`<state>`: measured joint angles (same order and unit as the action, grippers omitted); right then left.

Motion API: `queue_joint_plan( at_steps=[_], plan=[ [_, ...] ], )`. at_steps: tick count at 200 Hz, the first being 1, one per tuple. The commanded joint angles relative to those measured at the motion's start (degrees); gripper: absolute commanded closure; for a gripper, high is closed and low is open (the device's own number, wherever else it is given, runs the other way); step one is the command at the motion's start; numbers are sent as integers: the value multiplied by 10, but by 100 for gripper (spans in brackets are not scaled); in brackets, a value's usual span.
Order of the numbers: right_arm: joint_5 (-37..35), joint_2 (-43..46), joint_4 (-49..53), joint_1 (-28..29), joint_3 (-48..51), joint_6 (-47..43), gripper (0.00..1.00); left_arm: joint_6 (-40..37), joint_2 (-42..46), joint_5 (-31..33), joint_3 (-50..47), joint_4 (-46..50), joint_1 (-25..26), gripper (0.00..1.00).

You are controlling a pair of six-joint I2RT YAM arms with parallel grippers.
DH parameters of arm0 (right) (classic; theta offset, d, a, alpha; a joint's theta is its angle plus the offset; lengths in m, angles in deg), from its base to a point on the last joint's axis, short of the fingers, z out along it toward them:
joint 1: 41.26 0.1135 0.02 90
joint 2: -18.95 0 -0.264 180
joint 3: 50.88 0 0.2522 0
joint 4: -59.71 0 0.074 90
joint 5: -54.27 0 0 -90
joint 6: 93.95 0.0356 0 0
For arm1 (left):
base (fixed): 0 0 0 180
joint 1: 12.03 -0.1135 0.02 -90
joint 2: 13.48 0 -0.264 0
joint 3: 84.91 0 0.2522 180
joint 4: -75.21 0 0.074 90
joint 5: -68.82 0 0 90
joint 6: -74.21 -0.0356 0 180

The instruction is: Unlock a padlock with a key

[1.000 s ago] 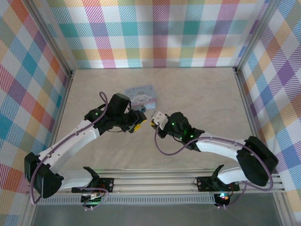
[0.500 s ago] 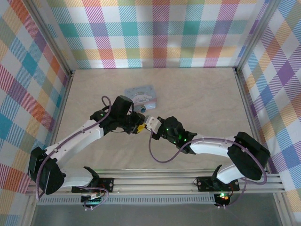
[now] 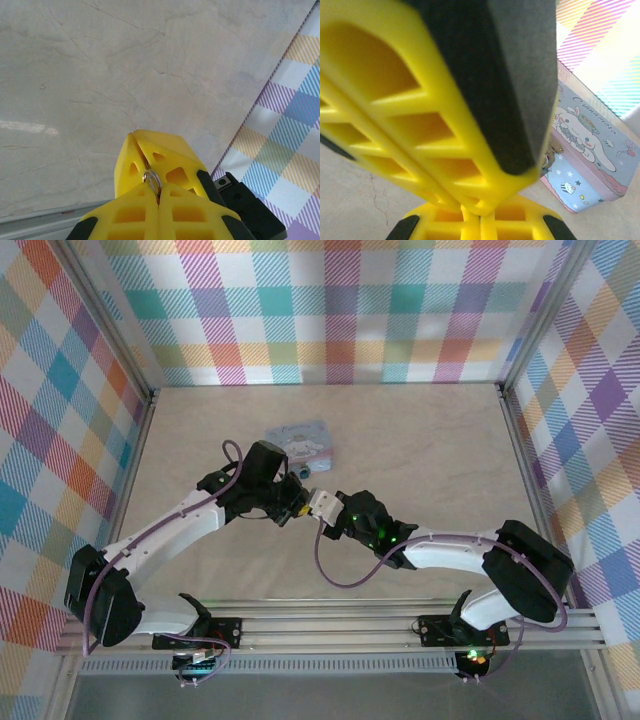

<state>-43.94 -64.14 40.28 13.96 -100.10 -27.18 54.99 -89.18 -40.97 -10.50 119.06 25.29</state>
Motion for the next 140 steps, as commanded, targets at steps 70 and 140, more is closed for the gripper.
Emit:
queue_joint_plan(
  at_steps=[70, 140],
  plan=[
    [-132, 128, 161, -28, -20, 259, 47, -253, 9, 52, -7, -15, -14, 100],
    [68, 268, 471, -165, -101, 575, 38, -429, 9, -86, -44, -221, -31, 100]
  ],
)
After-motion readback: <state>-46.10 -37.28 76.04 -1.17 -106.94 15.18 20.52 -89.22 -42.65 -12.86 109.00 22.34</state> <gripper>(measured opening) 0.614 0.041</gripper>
